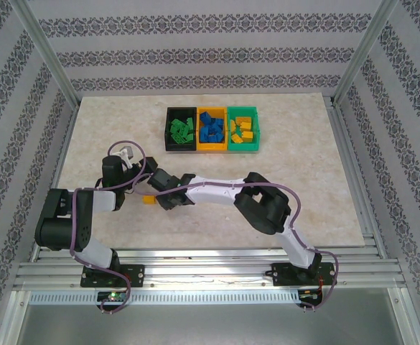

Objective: Sort the legos into containers by color
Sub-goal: Pick up the lego from the bottom-center of the table, then place the lego in the container.

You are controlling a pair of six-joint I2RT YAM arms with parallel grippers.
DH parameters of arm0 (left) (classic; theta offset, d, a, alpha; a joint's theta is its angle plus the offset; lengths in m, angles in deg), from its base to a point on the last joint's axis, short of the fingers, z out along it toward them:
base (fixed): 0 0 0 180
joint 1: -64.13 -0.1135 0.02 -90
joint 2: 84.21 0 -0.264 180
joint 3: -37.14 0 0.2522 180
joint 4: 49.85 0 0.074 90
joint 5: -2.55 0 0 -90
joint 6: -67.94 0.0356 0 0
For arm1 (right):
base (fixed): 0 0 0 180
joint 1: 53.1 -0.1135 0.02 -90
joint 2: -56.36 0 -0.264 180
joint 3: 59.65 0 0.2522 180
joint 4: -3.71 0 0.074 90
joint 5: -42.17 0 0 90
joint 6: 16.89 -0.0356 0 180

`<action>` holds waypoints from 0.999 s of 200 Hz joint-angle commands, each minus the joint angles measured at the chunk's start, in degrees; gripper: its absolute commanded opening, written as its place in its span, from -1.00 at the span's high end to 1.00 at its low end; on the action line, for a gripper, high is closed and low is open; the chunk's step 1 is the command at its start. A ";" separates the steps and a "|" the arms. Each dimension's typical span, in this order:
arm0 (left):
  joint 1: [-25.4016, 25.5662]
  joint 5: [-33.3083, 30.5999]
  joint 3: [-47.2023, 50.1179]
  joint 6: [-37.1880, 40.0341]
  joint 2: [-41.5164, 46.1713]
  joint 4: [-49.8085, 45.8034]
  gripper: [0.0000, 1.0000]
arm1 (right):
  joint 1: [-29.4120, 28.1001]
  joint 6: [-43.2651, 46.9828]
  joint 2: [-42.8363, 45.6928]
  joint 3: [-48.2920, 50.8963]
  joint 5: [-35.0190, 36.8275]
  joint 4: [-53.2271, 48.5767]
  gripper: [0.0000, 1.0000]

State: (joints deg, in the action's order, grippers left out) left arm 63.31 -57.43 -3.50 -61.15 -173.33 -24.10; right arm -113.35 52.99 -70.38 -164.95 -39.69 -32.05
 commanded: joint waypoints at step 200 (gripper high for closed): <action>-2.43 -4.68 1.39 -0.90 3.11 -0.86 -0.40 | 33.18 -0.97 25.91 16.82 -4.62 9.44 0.46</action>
State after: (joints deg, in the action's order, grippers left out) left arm 61.69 -61.25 -2.84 -61.50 -171.28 -24.74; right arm -82.42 50.54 -42.79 -142.44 -42.81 -21.82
